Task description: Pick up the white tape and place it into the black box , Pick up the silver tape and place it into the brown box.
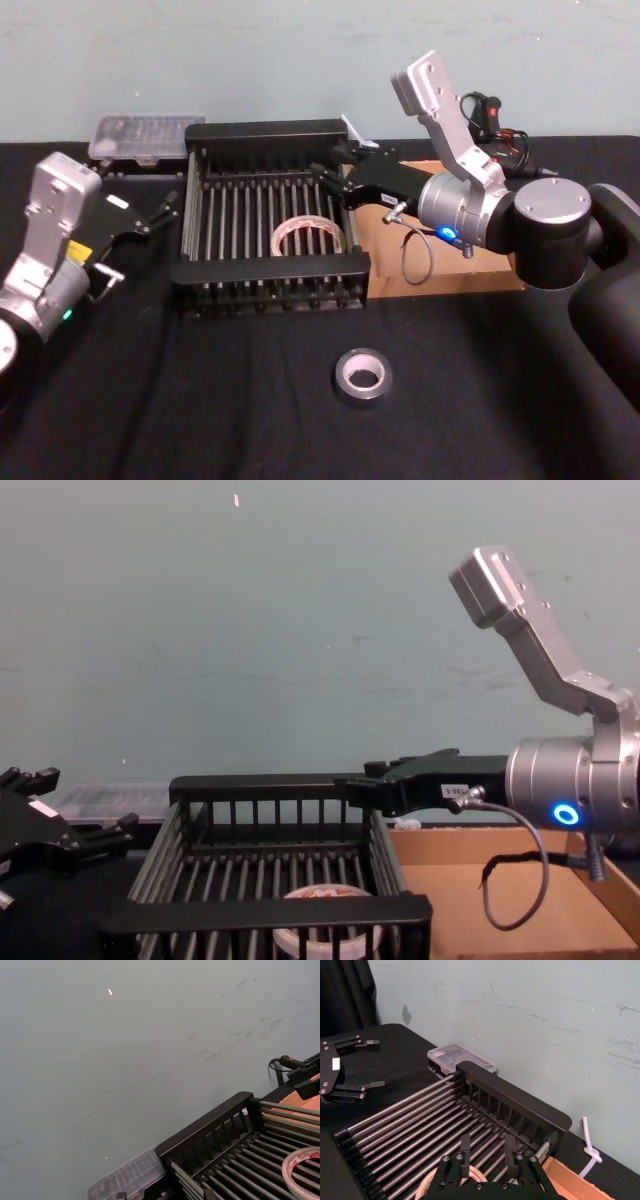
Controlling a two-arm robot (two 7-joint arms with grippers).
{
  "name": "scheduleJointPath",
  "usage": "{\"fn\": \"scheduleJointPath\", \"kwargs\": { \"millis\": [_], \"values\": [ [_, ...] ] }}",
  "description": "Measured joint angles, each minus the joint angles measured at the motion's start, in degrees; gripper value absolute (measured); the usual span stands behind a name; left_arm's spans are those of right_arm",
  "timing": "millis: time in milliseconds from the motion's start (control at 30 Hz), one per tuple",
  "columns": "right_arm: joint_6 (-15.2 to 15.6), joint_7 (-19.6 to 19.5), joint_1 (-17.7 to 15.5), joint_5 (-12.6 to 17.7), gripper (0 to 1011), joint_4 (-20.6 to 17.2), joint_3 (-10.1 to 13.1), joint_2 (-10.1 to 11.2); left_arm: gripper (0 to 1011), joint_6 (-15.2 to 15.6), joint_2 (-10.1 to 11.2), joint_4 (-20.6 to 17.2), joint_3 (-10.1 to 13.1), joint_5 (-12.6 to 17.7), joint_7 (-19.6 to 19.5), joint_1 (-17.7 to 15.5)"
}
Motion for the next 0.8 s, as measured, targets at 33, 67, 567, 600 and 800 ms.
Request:
{"fn": "scheduleJointPath", "kwargs": {
  "millis": [33,67,567,600,800],
  "values": [
    [0.0,0.0,0.0,0.0,446,0.0,0.0,0.0,1001,0.0,0.0,0.0,0.0,0.0,0.0,0.0],
    [0.0,0.0,0.0,0.0,457,0.0,0.0,0.0,1002,0.0,0.0,0.0,0.0,0.0,0.0,0.0],
    [0.1,-0.1,0.0,0.0,918,0.0,0.0,0.0,1001,0.0,0.0,0.0,0.0,0.0,0.0,0.0],
    [0.1,-0.1,0.0,0.0,940,0.0,0.0,0.0,1001,0.0,0.0,0.0,0.0,0.0,0.0,0.0],
    [0.2,-0.2,-0.2,0.0,1002,-0.2,0.2,0.1,1001,0.0,0.0,0.0,0.0,0.0,0.0,0.0]
  ]
}}
